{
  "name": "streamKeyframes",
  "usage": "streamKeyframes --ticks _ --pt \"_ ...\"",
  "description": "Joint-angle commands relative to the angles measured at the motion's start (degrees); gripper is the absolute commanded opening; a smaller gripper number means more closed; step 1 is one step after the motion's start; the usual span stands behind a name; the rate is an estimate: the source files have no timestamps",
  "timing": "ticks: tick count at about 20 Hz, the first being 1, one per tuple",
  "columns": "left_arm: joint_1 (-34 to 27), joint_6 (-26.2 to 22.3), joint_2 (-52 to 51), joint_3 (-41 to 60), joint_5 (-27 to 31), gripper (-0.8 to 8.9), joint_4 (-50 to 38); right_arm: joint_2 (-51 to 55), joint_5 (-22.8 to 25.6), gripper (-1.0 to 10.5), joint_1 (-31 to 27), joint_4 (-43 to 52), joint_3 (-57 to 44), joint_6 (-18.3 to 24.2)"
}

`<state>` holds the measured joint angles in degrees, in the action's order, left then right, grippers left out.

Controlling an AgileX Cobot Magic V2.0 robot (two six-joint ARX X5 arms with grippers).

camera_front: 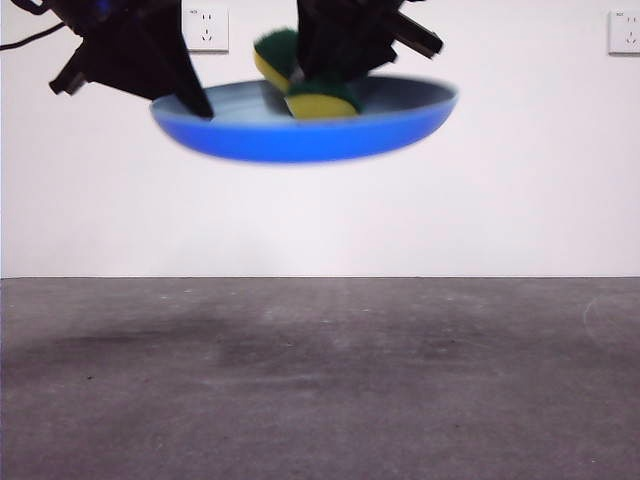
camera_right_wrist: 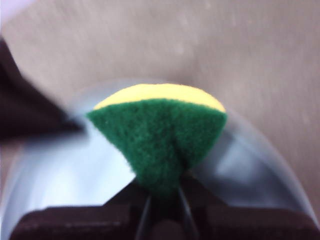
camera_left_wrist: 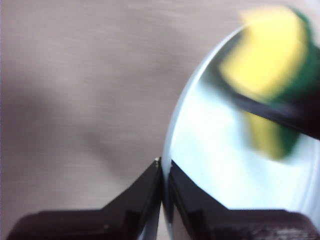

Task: Pick up the plate,pick up the cloth,clean the plate with the cloth

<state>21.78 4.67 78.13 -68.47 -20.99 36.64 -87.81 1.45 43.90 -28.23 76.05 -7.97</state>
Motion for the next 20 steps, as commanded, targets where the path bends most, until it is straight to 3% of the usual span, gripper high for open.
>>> streamKeyframes --ticks 1,3,11,13,16,17,19,20 --pt "0.0 -3.7 0.7 -0.3 13.1 -0.09 -0.9 1.7 -0.1 -0.2 0.0 -2.4 -0.8 -0.5" --pt "-0.8 -4.6 3.7 -0.3 17.2 -0.09 -1.0 5.0 0.0 -0.2 0.0 -4.0 -0.8 -0.5" --pt "-4.6 -4.7 20.4 -0.3 20.3 -0.09 -5.5 18.4 0.7 -0.2 0.0 -8.6 -0.8 -0.5" --pt "-5.4 -4.7 23.3 -0.3 21.5 -0.09 -5.9 20.5 3.5 -0.2 0.0 -10.6 -0.8 -0.5" --pt "-6.1 -4.8 25.7 -0.3 21.6 0.18 -5.8 22.3 11.6 -0.2 0.0 -14.6 -0.8 -0.4" --pt "-6.1 -4.8 25.7 -0.3 21.6 1.11 -5.7 22.4 14.0 -0.2 0.0 -15.8 -0.8 -0.4" --pt "-6.1 -4.7 25.7 -0.3 20.8 4.13 -5.8 22.3 17.2 -0.2 -0.6 -17.8 -0.8 -0.4" --pt "-6.1 -4.7 25.7 -0.3 20.8 4.89 -5.5 22.2 17.4 -0.2 -1.2 -17.9 -0.8 -0.4"
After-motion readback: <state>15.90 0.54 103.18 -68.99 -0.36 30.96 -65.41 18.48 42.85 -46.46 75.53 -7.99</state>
